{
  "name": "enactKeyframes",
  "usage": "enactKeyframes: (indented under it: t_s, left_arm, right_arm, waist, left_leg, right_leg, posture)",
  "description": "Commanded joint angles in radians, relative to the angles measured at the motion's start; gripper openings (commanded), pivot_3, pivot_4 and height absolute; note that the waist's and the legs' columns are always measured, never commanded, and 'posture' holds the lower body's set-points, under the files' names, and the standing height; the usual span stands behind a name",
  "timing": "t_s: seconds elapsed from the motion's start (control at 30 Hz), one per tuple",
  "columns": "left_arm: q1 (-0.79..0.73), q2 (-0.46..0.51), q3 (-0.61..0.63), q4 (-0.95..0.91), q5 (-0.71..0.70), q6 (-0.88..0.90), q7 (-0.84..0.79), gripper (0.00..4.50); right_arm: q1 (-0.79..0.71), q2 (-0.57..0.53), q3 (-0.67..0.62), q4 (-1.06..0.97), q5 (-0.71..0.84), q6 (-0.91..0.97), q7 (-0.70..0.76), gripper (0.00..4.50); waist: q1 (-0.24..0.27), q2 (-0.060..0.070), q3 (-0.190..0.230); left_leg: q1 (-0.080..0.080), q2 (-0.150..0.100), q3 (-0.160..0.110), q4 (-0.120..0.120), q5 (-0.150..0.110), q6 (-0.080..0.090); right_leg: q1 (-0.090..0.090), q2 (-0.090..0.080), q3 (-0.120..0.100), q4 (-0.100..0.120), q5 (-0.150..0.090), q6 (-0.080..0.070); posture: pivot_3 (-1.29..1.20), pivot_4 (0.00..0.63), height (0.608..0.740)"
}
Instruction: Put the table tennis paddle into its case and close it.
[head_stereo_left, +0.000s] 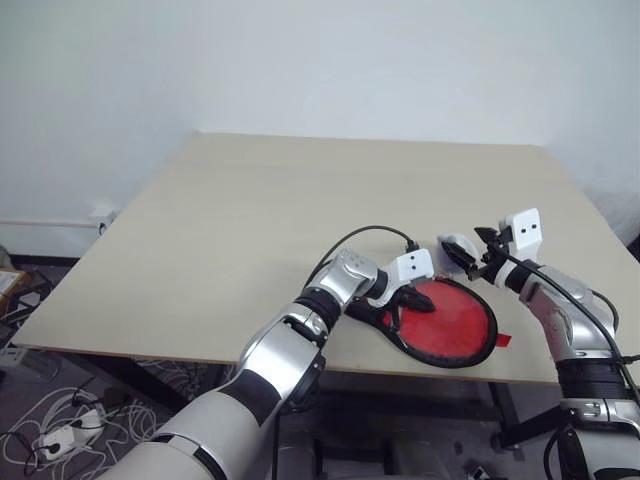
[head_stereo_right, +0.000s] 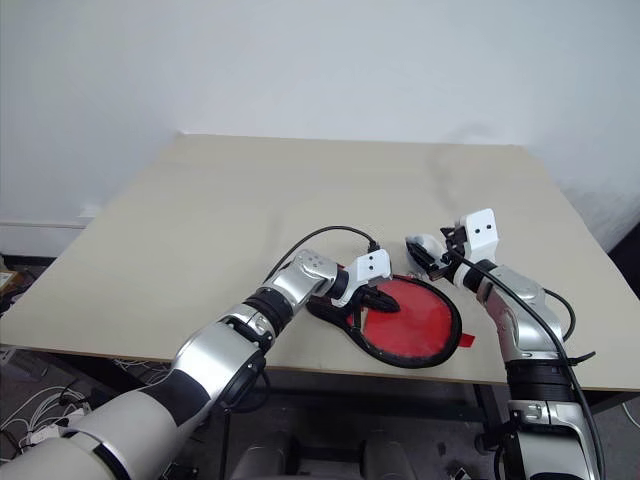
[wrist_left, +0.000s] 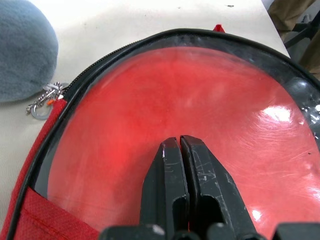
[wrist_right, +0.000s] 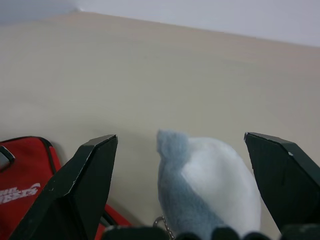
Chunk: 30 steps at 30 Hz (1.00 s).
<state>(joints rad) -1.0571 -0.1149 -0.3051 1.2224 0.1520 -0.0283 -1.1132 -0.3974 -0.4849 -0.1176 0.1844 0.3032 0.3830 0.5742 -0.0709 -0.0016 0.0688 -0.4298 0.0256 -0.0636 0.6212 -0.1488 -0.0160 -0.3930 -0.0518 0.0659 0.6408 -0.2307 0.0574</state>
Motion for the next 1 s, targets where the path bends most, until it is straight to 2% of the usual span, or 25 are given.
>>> enactKeyframes:
  t_s: [0.03,0.5,1.0]
  left_arm:
    - [-0.009,-0.006,0.017,-0.016,-0.006,-0.006,0.001,0.0]
    - [0.021,-0.013,0.036,-0.009,-0.007,-0.071,0.07,0.0]
    - [0.038,-0.028,0.056,0.004,-0.015,-0.065,0.087,0.0]
  right_arm:
    - [-0.033,-0.004,-0.004,-0.009,-0.019,-0.026,-0.01,4.4]
    - [-0.03,0.011,0.013,-0.008,-0.043,-0.028,-0.024,4.4]
    - [-0.042,0.023,0.009,0.008,-0.072,-0.026,-0.052,4.4]
  waist:
    - [0.0,0.0,0.0]
    - [0.0,0.0,0.0]
    - [0.0,0.0,0.0]
  left_leg:
    - [0.0,0.0,0.0,0.0,0.0,0.0]
    - [0.0,0.0,0.0,0.0,0.0,0.0]
    - [0.0,0.0,0.0,0.0,0.0,0.0]
  right_leg:
    - [0.0,0.0,0.0,0.0,0.0,0.0]
    - [0.0,0.0,0.0,0.0,0.0,0.0]
    - [0.0,0.0,0.0,0.0,0.0,0.0]
  posture:
    - [0.0,0.0,0.74]
    - [0.0,0.0,0.74]
    - [0.0,0.0,0.74]
